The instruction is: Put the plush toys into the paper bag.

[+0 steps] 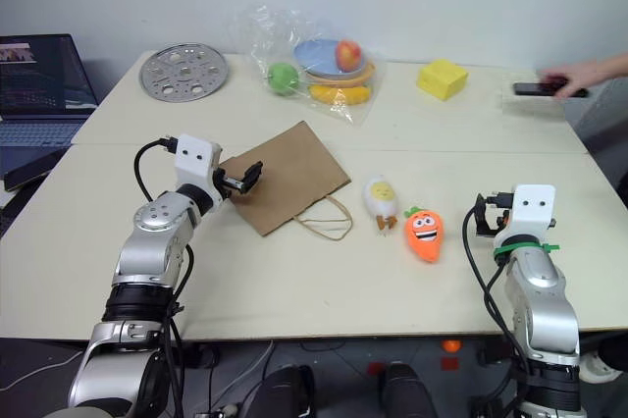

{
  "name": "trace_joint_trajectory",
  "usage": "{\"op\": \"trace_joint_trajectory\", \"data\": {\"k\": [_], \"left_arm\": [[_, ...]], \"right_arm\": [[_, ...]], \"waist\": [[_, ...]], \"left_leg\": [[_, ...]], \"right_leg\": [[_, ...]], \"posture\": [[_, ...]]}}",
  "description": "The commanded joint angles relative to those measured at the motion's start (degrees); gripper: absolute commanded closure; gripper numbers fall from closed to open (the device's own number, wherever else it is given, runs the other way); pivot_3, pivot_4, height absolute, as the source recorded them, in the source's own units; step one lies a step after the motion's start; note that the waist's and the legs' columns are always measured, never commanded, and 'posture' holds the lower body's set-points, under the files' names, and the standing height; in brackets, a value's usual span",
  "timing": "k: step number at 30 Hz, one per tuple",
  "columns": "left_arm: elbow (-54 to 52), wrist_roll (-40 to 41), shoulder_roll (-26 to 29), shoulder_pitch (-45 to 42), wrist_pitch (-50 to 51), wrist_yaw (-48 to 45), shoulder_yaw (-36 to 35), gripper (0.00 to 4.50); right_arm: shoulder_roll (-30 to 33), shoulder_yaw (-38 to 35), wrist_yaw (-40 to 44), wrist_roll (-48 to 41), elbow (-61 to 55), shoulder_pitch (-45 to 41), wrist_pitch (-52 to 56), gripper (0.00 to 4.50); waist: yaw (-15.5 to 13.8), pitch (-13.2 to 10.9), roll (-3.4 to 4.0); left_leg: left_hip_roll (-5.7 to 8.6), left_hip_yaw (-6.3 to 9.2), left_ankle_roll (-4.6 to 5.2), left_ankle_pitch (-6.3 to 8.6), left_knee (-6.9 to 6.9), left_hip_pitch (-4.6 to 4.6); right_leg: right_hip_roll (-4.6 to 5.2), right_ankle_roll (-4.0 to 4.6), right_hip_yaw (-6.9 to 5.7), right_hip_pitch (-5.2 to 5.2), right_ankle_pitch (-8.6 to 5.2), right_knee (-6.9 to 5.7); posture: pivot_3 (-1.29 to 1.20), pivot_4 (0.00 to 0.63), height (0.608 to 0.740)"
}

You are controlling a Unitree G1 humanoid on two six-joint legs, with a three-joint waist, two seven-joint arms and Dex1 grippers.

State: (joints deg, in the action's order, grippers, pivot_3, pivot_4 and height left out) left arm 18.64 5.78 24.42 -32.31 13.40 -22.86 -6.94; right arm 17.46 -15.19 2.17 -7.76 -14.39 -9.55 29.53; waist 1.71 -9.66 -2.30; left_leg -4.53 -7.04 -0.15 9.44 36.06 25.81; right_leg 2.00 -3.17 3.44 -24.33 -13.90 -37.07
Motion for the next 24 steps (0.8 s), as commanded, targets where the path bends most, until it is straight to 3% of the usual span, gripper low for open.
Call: {"op": "trace_joint_trajectory", "data": {"k": [1, 20, 24], "left_arm": [[-1.52, 0.68, 0.58, -1.36, -0.73, 0.23, -1.02, 0.11], [-1.92, 0.87, 1.02, -1.15, -1.2, -0.67, -1.01, 0.11], [-4.31, 2.21, 3.87, -0.49, -1.29, -5.88, -0.7, 0.11]], "right_arm": [[0.3, -1.31, -0.67, 0.45, -2.16, -0.06, -0.84, 0.0], [0.79, -1.02, -0.26, 0.61, -1.69, -0.97, -1.16, 0.0], [3.23, -0.92, 2.37, -0.06, -3.2, -1.66, -0.53, 0.0]], "waist": [[0.0, 0.0, 0.0], [0.0, 0.0, 0.0], [0.05, -0.01, 0.0]], "left_leg": [[0.0, 0.0, 0.0, 0.0, 0.0, 0.0], [0.0, 0.0, 0.0, 0.0, 0.0, 0.0], [0.0, 0.0, 0.0, 0.0, 0.0, 0.0]], "right_leg": [[0.0, 0.0, 0.0, 0.0, 0.0, 0.0], [0.0, -0.01, 0.0, 0.0, 0.0, 0.0], [0.0, 0.0, 0.0, 0.0, 0.0, 0.0]], "posture": [[0.0, 0.15, 0.74], [0.0, 0.15, 0.74], [0.0, 0.15, 0.74]]}}
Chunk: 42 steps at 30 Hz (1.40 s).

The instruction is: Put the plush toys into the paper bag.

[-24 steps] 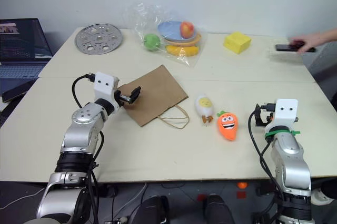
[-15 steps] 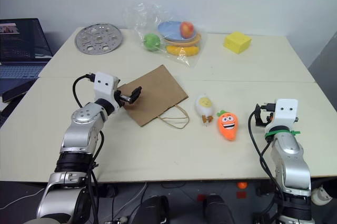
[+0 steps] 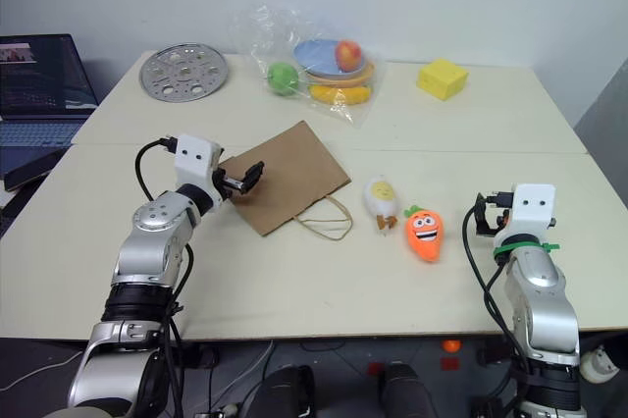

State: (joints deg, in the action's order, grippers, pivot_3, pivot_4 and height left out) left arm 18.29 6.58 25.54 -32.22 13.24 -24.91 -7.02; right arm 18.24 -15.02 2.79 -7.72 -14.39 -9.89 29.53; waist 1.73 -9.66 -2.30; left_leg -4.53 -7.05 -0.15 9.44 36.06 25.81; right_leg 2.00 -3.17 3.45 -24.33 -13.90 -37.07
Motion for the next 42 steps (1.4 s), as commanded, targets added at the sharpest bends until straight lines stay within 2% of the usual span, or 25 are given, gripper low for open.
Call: {"op": "trace_joint_trajectory", "data": {"k": [1, 3, 6, 10, 12, 16, 23, 29, 34, 42], "left_arm": [[-5.28, 2.79, 3.78, -0.45, -0.15, -6.76, -0.41, 0.11], [-8.28, 5.76, 5.37, -0.04, 1.57, -12.17, 0.06, 0.11], [-15.35, 9.15, 11.42, 0.95, 3.27, -26.49, 4.78, 0.11], [-19.37, 10.65, 15.31, 0.46, 4.91, -37.66, 11.0, 0.11], [-20.14, 9.53, 15.76, -0.14, 4.35, -40.72, 14.06, 0.11], [-15.5, 4.47, 11.38, -2.13, -0.17, -38.58, 18.86, 0.11], [-5.17, -2.4, 6.15, -5.14, -8.57, -36.7, 22.76, 0.11], [-0.42, -3.24, 3.37, -5.81, -10.51, -36.04, 22.35, 0.11], [0.04, -1.35, 0.84, -5.98, -8.62, -35.6, 20.74, 1.26], [1.5, -2.1, 1.41, -6.94, -9.59, -36.38, 20.88, 3.7]], "right_arm": [[3.29, -1.32, 3.27, -1.31, -3.95, -1.58, 0.14, 0.0], [4.81, -1.56, 6.52, -4.07, -5.15, -1.91, 1.49, 0.0], [10.66, -0.26, 19.97, -14.79, -10.7, -2.0, 6.96, 0.0], [19.65, 1.27, 33.65, -27.54, -18.32, -1.05, 15.09, 0.0], [23.1, 1.76, 37.03, -32.07, -21.03, -0.69, 18.49, 0.0], [27.11, 5.19, 38.71, -33.75, -24.94, 0.9, 20.64, 0.0], [24.56, 6.17, 32.39, -34.01, -27.45, 0.74, 21.84, 0.0], [23.23, 6.65, 29.08, -32.85, -28.2, 2.15, 20.79, 0.0], [21.85, 5.98, 27.79, -32.98, -27.91, 3.63, 20.17, 0.0], [21.86, 7.07, 27.28, -31.09, -26.88, 2.91, 18.94, 0.0]], "waist": [[0.05, 0.0, 0.0], [0.08, 0.0, 0.0], [0.08, -0.01, 0.02], [-0.05, -0.01, 0.03], [-0.2, -0.01, 0.03], [-0.3, 0.0, 0.0], [-0.19, -0.01, -0.01], [-0.23, 0.0, -0.01], [-0.31, -0.01, -0.01], [-0.25, -0.01, -0.01]], "left_leg": [[0.0, -0.01, 0.0, 0.0, 0.0, 0.0], [-0.01, -0.01, -0.01, 0.01, -0.02, 0.0], [-0.02, -0.01, -0.01, 0.01, -0.05, 0.0], [-0.04, 0.06, -0.01, 0.02, -0.09, -0.03], [-0.03, 0.11, -0.01, 0.02, -0.09, -0.02], [0.0, 0.3, -0.05, 0.04, -0.02, 0.01], [0.06, 0.56, 0.02, 0.0, 0.03, 0.05], [0.02, 0.6, 0.01, 0.0, 0.0, 0.11], [0.03, 0.68, 0.02, 0.0, 0.03, 0.18], [0.03, 0.73, 0.02, -0.01, 0.05, 0.15]], "right_leg": [[0.0, 0.03, 0.01, -0.01, -0.02, 0.0], [0.0, 0.12, 0.0, -0.01, -0.07, 0.01], [0.0, 0.19, -0.01, 0.0, -0.11, 0.03], [0.0, 0.32, -0.1, 0.05, -0.19, 0.06], [0.02, 0.39, -0.16, 0.07, -0.24, 0.07], [0.08, 0.49, -0.3, 0.16, -0.29, 0.1], [0.12, 0.48, -0.35, 0.16, -0.29, 0.08], [0.07, 0.55, -0.63, 0.18, -0.36, 0.07], [0.07, 0.54, -0.76, 0.22, -0.37, 0.05], [0.06, 0.53, -0.79, 0.24, -0.37, 0.0]], "posture": [[0.0, 0.15, 0.74], [0.0, 0.15, 0.74], [0.0, 0.15, 0.74], [0.0, 0.15, 0.74], [0.0, 0.15, 0.74], [0.0, 0.15, 0.74], [0.0, 0.15, 0.74], [0.0, 0.15, 0.74], [0.0, 0.15, 0.74], [0.0, 0.15, 0.74]]}}
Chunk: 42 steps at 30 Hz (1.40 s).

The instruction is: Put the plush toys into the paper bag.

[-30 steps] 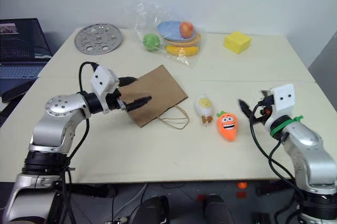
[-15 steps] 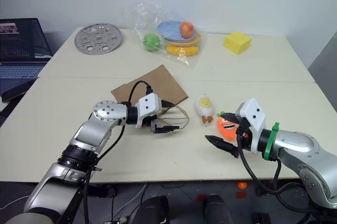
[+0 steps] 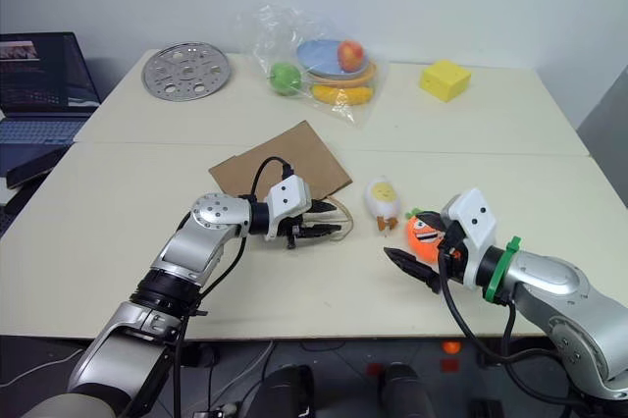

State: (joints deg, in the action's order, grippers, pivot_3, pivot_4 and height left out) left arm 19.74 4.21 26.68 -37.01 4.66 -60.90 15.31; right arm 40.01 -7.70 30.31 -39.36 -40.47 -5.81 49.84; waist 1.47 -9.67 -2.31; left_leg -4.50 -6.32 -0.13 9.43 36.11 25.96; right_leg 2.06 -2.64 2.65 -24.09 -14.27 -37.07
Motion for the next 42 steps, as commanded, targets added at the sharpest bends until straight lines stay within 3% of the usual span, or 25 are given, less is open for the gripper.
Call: {"op": "trace_joint_trajectory", "data": {"k": [1, 3, 7, 11, 13, 16, 25, 34, 42], "left_arm": [[0.32, 0.26, 0.32, -2.35, -1.15, -0.42, -1.51, 3.95], [0.91, 0.12, 0.33, -2.73, -1.91, -0.13, -1.65, 4.48], [1.11, 1.41, 0.86, -3.86, -1.03, -0.4, -2.93, 4.48], [-0.16, 8.09, 3.09, -8.55, 6.49, -4.53, -7.89, 4.48], [-0.39, 10.61, 4.41, -10.09, 9.02, -6.6, -9.85, 4.5], [-0.63, 12.89, 5.38, -10.92, 11.64, -8.45, -11.46, 4.5], [-1.56, 17.47, 7.94, -13.3, 16.17, -14.71, -13.62, 4.5], [-2.39, 20.43, 8.49, -14.17, 18.37, -14.56, -16.53, 4.5], [-8.69, 24.77, 9.79, -12.21, 25.99, -13.63, -18.08, 4.5]], "right_arm": [[0.01, -0.05, -0.36, 0.7, -0.76, -1.35, -1.46, 0.0], [-0.26, 0.27, -0.67, 0.82, -0.59, -1.86, -1.53, 0.0], [-1.13, 1.43, -1.7, 1.41, -0.18, -3.63, -1.61, 0.0], [-6.1, 5.28, -6.59, 4.63, 2.84, -9.48, -1.62, 0.0], [-10.2, 6.5, -8.15, 3.63, 3.84, -11.3, -0.93, 0.35], [-12.53, 8.64, -8.21, 4.22, 4.71, -12.63, -0.84, 1.14], [-24.92, 19.53, -9.55, 14.28, 21.44, -24.7, -8.16, 4.43], [-36.98, 24.68, -8.19, 23.51, 44.7, -29.01, -22.28, 4.47], [-45.87, 22.16, -9.63, 27.77, 64.65, -34.76, -34.14, 4.47]], "waist": [[0.01, 0.0, 0.0], [0.01, 0.0, 0.0], [0.01, 0.0, 0.0], [0.3, -0.03, -0.05], [0.2, -0.02, -0.03], [0.18, 0.0, 0.01], [0.23, -0.01, 0.0], [0.24, -0.01, 0.0], [0.37, -0.01, 0.0]], "left_leg": [[0.0, 0.0, 0.0, 0.0, 0.01, 0.0], [0.0, 0.01, 0.0, 0.0, 0.01, 0.0], [0.0, 0.01, 0.0, 0.0, 0.01, 0.0], [-0.04, 0.03, 0.0, -0.01, 0.03, 0.02], [-0.04, 0.08, -0.01, -0.01, 0.02, 0.01], [-0.06, 0.1, -0.01, -0.01, 0.0, -0.02], [-0.1, 0.12, -0.01, -0.01, 0.02, 0.04], [-0.1, 0.12, -0.02, -0.02, 0.02, 0.05], [-0.14, 0.2, -0.04, -0.03, 0.07, -0.03]], "right_leg": [[0.0, 0.0, -0.01, 0.0, 0.0, 0.0], [0.0, 0.0, -0.01, 0.0, 0.0, 0.0], [0.0, 0.0, -0.01, 0.0, 0.0, 0.01], [-0.08, -0.02, -0.01, -0.05, 0.02, -0.06], [-0.11, -0.02, -0.05, -0.05, 0.02, -0.1], [-0.16, -0.06, -0.06, 0.0, 0.0, -0.11], [-0.24, -0.34, -0.12, -0.07, 0.07, -0.21], [-0.26, -0.35, -0.13, -0.08, 0.07, -0.26], [-0.32, -0.38, -0.14, -0.19, 0.04, -0.79]], "posture": [[0.0, 0.15, 0.74], [0.0, 0.15, 0.74], [0.0, 0.15, 0.74], [0.0, 0.15, 0.74], [0.0, 0.15, 0.74], [0.0, 0.15, 0.74], [0.0, 0.15, 0.74], [0.0, 0.15, 0.74], [0.0, 0.15, 0.74]]}}
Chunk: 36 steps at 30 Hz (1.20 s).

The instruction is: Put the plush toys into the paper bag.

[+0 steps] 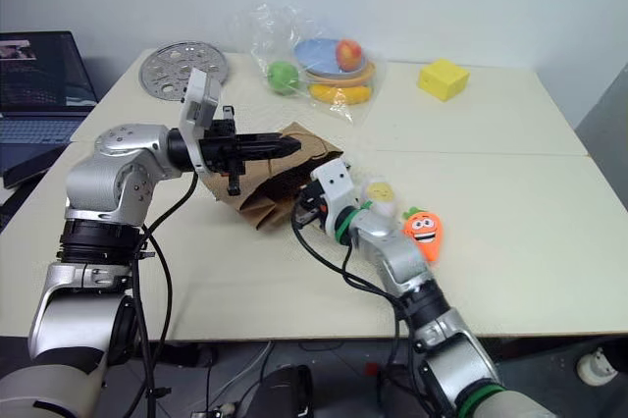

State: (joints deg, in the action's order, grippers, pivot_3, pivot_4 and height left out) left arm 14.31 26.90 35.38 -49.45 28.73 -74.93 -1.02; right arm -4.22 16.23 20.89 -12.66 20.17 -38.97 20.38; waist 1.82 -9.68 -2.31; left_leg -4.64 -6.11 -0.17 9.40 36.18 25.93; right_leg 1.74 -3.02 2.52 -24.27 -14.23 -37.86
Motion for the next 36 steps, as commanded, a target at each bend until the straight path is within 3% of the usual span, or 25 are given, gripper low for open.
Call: {"op": "trace_joint_trajectory", "data": {"k": [1, 8, 27, 36], "left_arm": [[-3.8, 2.13, 1.38, 0.6, 2.16, 0.43, -1.75, 4.5], [-5.37, 2.78, 1.66, 1.05, 2.35, 2.1, -2.95, 4.5], [2.89, -1.93, -1.32, -6.94, -19.08, 26.98, -14.21, 4.5], [-1.04, -1.04, -0.51, -0.42, -15.25, 20.95, -10.49, 4.5]], "right_arm": [[-2.17, -1.95, -0.15, 1.57, 5.31, -1.85, -5.65, 4.47], [-2.96, -1.92, -1.06, 5.46, 11.68, -2.14, -5.42, 4.47], [-3.08, -3.4, -8.14, 9.68, 14.27, -0.1, -0.26, 4.47], [-2.96, -4.44, -8.01, 8.96, 13.72, -0.87, -1.24, 4.47]], "waist": [[0.02, 0.0, 0.0], [0.05, 0.0, 0.01], [-0.17, 0.05, -0.02], [-0.11, 0.06, -0.01]], "left_leg": [[-0.01, 0.01, 0.0, 0.0, 0.0, -0.03], [-0.01, 0.05, -0.14, -0.08, -0.01, -0.03], [0.0, 0.02, -0.44, -0.26, -0.02, -0.16], [-0.01, 0.0, -0.45, -0.26, -0.03, -0.17]], "right_leg": [[-0.01, 0.0, 0.0, 0.0, -0.01, -0.03], [-0.02, 0.06, -0.01, -0.01, -0.04, -0.1], [0.09, 0.25, -0.1, 0.1, -0.11, -0.19], [0.09, 0.22, -0.11, 0.1, -0.1, -0.18]], "posture": [[0.0, 0.15, 0.74], [0.0, 0.15, 0.74], [0.0, 0.15, 0.74], [0.0, 0.15, 0.74]]}}
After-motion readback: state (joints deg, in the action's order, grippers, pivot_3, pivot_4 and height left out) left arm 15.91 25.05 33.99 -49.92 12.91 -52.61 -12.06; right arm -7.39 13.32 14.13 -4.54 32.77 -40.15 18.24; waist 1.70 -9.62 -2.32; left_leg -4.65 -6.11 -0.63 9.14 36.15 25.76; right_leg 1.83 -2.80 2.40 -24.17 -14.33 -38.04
